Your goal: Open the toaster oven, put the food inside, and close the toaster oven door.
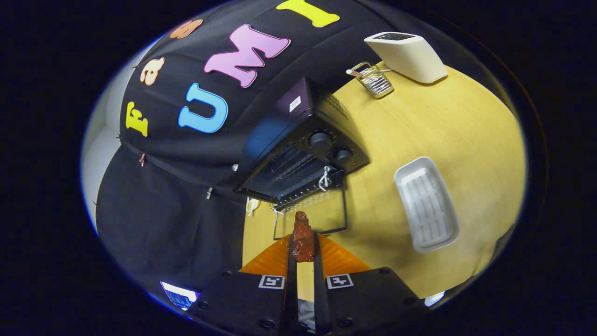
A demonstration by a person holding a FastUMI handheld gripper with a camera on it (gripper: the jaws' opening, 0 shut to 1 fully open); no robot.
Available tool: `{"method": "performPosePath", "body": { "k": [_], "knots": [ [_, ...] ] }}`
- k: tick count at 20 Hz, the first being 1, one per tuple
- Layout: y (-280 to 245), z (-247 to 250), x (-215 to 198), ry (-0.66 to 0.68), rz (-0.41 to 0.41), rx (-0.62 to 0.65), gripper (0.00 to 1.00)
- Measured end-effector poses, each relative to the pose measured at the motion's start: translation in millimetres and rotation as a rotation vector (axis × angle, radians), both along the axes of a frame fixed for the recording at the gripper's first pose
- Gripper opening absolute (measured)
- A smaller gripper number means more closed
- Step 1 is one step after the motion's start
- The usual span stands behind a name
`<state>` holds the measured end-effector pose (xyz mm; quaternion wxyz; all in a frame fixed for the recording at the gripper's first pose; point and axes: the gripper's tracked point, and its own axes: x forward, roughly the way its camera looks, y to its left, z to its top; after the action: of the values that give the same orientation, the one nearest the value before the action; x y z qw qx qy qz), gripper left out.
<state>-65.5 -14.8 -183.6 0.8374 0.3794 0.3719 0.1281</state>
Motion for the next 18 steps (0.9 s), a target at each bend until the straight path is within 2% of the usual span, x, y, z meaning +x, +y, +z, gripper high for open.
{"method": "performPosePath", "body": {
  "k": [7,11,18],
  "knots": [
    [67.0,0.6,37.0,-0.084,-0.194,0.114,0.18],
    [85.3,-12.1,70.3,-0.100,-0.295,0.140,0.18],
    [96.5,-29.2,130.1,-0.117,-0.423,0.197,0.18]
  ]
}}
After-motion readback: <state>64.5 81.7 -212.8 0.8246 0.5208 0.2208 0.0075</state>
